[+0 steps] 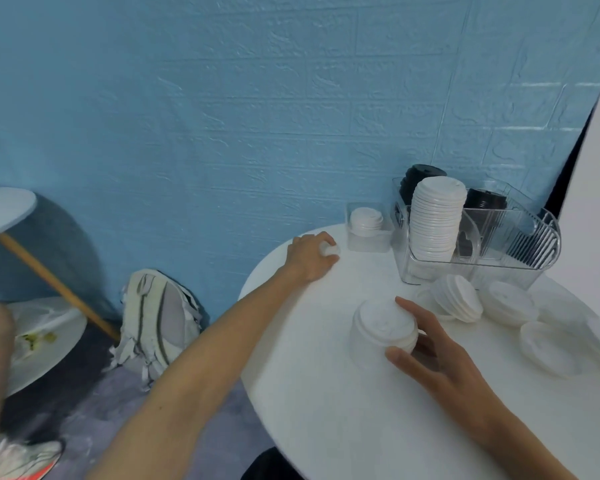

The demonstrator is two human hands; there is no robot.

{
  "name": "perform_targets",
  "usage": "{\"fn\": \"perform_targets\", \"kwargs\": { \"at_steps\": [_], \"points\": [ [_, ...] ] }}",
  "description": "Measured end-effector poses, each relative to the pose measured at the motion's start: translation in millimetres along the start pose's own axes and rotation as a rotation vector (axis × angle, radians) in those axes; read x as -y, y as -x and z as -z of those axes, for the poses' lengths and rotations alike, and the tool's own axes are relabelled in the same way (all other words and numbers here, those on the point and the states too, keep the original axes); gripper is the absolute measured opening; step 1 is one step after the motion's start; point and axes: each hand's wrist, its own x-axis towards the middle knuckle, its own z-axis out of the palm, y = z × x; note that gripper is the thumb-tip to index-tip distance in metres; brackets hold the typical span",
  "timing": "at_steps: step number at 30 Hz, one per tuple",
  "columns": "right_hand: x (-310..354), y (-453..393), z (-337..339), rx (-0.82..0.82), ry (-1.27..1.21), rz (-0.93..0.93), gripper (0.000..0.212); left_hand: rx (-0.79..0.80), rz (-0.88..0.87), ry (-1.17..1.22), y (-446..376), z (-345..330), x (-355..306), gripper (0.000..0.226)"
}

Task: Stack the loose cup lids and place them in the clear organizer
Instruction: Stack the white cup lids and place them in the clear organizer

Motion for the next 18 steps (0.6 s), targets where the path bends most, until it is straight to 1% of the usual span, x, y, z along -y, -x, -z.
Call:
{"fn": "perform_targets", "kwargs": {
  "at_steps": [2, 4, 5, 7, 9, 10, 12, 14, 18],
  "points": [
    [-0.3, -0.1, -1.3, 0.001, -0.008, -0.006, 0.061, 0.023, 0.043, -0.048, 19.2, 10.3, -1.9, 0.036],
    [-0.8, -0.8, -2.0, -0.001, -0.021, -0.006, 0.062, 0.006, 0.067, 0.011, 41.2, 24.5, -6.5, 0.041],
    [-2.6, -1.1, -2.5, -0.001, -0.025, -0.008, 0.063, -0.030, 0.076, 0.102, 53.9, 31.6, -10.2, 0.042],
    [-2.8, -1.7, -2.2, 0.000, -0.028, 0.001, 0.063, -0.131, 0.061, 0.391, 84.3, 45.9, -28.1, 0.039],
    [-3.9, -1.7, -1.9, -0.004, -0.028, 0.006, 0.065, -0.138, -0.023, 0.658, 120.3, 51.1, -55.1, 0.037],
    [-3.2, -2.3, -2.4, -0.007, -0.028, 0.008, 0.066, -0.109, -0.080, 0.727, 137.6, 49.9, -67.6, 0.039],
    [-1.2, -1.1, -2.1, -0.014, -0.021, 0.016, 0.064, -0.059, -0.174, 0.751, 168.6, 40.9, -86.7, 0.039],
    [2.2, 0.3, -2.0, -0.016, -0.001, 0.030, 0.055, -0.078, -0.234, 0.698, 185.5, 29.3, -95.1, 0.036],
    [2.0, 1.1, -1.5, -0.022, 0.032, 0.036, 0.042, -0.148, -0.202, 0.712, 199.4, 19.4, -100.7, 0.033]
  ]
}}
